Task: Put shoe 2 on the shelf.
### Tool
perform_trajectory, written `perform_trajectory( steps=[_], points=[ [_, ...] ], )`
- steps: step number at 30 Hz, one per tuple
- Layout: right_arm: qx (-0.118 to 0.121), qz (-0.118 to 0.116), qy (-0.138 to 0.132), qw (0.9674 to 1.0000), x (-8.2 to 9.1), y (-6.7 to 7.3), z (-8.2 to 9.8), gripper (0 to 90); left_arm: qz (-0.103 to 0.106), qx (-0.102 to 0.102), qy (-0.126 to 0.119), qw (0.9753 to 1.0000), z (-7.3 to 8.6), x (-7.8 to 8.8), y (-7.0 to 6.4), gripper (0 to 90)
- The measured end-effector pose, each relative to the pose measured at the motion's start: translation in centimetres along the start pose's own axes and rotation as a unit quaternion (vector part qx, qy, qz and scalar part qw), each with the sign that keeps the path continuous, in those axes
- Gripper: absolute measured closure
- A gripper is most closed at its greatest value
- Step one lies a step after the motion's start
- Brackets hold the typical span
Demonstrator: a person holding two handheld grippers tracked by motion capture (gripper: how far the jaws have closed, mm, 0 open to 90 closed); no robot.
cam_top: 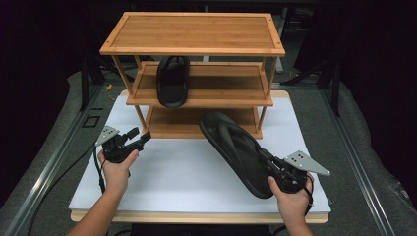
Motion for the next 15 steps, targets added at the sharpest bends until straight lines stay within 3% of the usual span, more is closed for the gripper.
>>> perform_trajectory(
  steps=[4, 15],
  points=[
    [-0.009, -0.005, -0.010, 0.9999, -0.4, 0.1, -0.9, 84.9, 0.001, 0.000, -0.002, 1.0000, 0.0, 0.1, 0.0, 41.1],
    [-0.015, 0.013, -0.025, 0.9995, -1.7, 0.6, -2.7, 85.0, 0.001, 0.005, -0.010, 0.9999, -0.3, 0.4, 0.3, 41.1]
  ],
)
Point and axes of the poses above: each handheld gripper's, and its own axes: x roughly backward along the jaws, z roughly out of its underside, y roughly to its left, the point moved 2 cm from there along -x, roughly forward along the jaws, and after that the axes turned 11 degrees about y, right-handed, at the moved point
